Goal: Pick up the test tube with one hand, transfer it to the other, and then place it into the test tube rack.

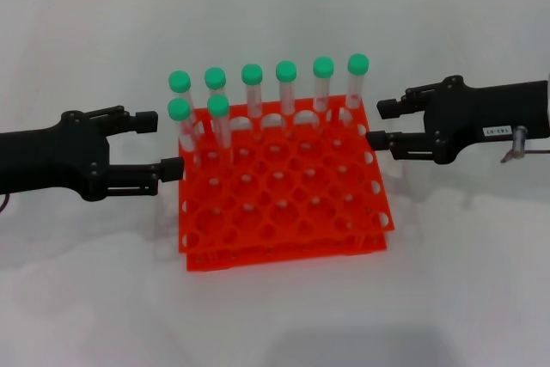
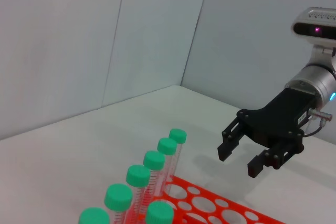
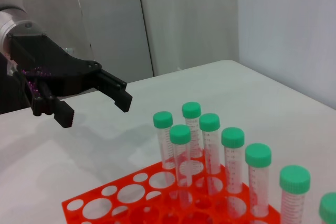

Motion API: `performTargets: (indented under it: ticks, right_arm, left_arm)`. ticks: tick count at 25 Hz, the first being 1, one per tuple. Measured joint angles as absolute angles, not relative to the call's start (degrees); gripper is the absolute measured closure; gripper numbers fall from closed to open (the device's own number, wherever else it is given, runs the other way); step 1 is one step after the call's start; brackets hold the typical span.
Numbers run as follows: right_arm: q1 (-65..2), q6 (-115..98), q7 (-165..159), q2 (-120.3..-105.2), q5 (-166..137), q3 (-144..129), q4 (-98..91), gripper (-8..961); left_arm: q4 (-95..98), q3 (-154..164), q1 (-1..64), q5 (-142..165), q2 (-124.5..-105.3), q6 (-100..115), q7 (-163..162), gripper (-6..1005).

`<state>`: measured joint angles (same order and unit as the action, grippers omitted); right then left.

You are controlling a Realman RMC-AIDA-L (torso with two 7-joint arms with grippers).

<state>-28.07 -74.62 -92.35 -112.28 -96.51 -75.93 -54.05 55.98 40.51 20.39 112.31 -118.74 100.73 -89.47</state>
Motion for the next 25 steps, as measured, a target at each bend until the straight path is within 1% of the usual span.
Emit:
performTargets:
  ticks: [17,25]
  right_arm:
    - [-27.8,-74.5,-92.4,-112.49,-96.4,-75.9,-54.8,467]
    - [-27.8,-74.4,-92.2,-113.01,-96.3,-75.1,-54.8,467]
  left_arm:
    - [56.0,40.5,20.4,112.1,-118.69,101.1,-89.3,111]
    - [56.0,40.5,20.7,112.1,-118.65,101.1,-88.9,111]
